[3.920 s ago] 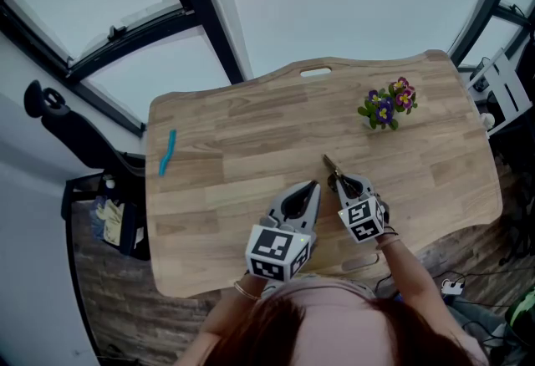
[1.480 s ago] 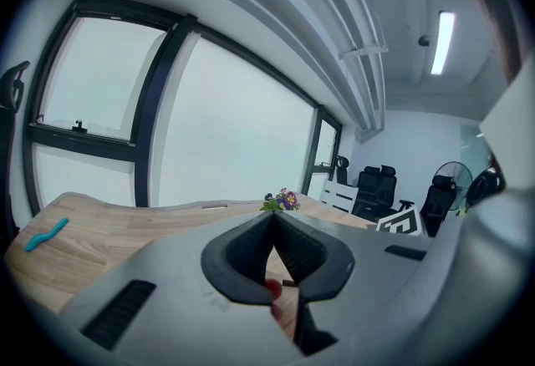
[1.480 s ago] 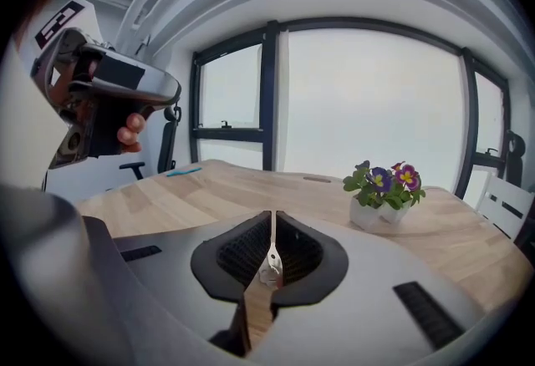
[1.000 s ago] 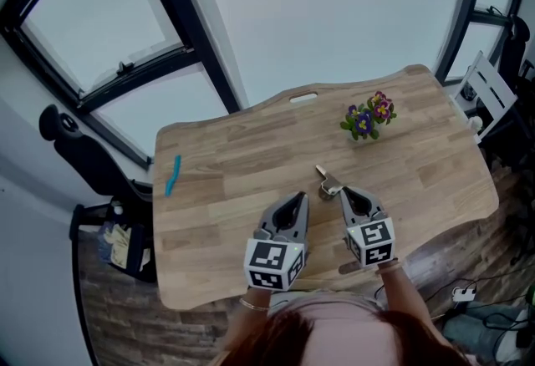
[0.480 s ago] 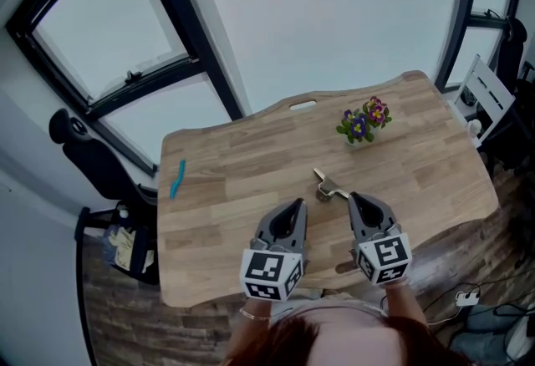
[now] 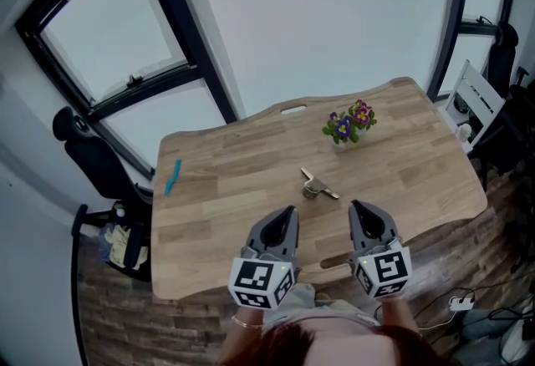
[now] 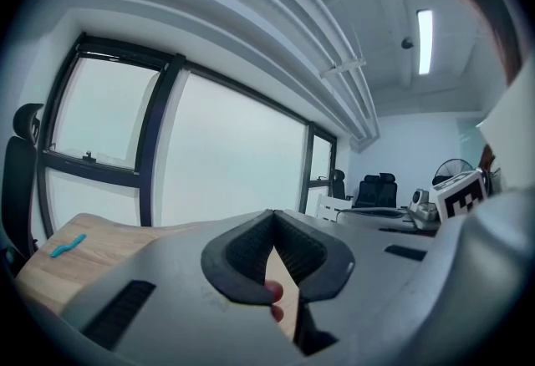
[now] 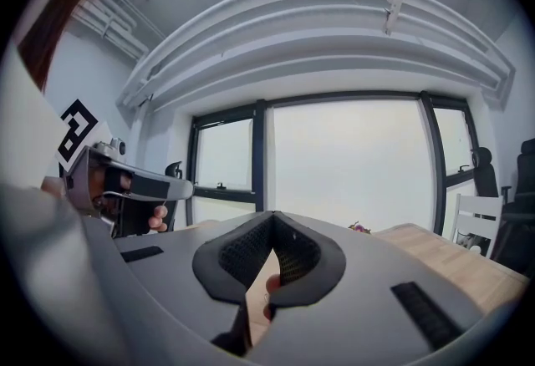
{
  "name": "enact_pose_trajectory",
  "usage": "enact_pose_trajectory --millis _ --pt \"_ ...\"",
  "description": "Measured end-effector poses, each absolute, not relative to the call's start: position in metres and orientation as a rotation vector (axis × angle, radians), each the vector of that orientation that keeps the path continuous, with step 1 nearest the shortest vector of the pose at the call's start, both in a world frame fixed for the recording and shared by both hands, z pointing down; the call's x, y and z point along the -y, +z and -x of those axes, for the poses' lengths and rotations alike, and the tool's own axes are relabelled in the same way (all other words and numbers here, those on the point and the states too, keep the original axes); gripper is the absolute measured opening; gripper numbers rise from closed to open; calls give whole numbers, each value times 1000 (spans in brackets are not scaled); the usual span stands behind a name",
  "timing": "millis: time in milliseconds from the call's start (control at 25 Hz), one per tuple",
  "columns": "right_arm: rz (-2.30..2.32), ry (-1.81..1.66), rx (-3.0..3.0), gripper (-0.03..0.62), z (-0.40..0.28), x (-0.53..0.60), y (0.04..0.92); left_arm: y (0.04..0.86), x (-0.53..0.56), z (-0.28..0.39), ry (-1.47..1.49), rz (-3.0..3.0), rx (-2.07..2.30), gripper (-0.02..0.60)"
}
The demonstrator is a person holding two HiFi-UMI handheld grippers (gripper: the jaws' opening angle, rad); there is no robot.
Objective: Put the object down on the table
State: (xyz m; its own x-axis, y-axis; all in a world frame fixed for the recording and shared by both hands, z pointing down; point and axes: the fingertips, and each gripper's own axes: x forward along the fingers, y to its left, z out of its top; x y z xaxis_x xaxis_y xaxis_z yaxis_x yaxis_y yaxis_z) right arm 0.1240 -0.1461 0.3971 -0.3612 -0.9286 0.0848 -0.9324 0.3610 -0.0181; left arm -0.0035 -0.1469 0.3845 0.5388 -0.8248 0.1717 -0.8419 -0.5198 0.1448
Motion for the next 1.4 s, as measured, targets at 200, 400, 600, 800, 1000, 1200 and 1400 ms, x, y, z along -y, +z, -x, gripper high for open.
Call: enact_pose_trajectory --millis 200,400,600,800,1000,1200,1400 --pt "-1749 79 2556 0 -140 123 390 381 125 -8 113 -2555 1433 0" --pt "-1750 47 2592 0 -147 103 379 379 105 -13 122 -2526 1470 0" --pt "-1752 4 2600 0 -146 93 368 373 95 -17 127 -2532 1478 0" --pt "-1760 -13 2610 0 -138 96 363 364 96 -12 103 -2557 1461 0" --pt "-1766 -16 2596 0 -124 105 357 355 101 0 77 -2566 1422 0" --pt "-1802 -13 2568 0 -107 115 348 350 107 18 109 -2596 1406 0" --pt "-1817 -4 2549 0 -93 121 346 348 118 39 120 -2602 1410 0"
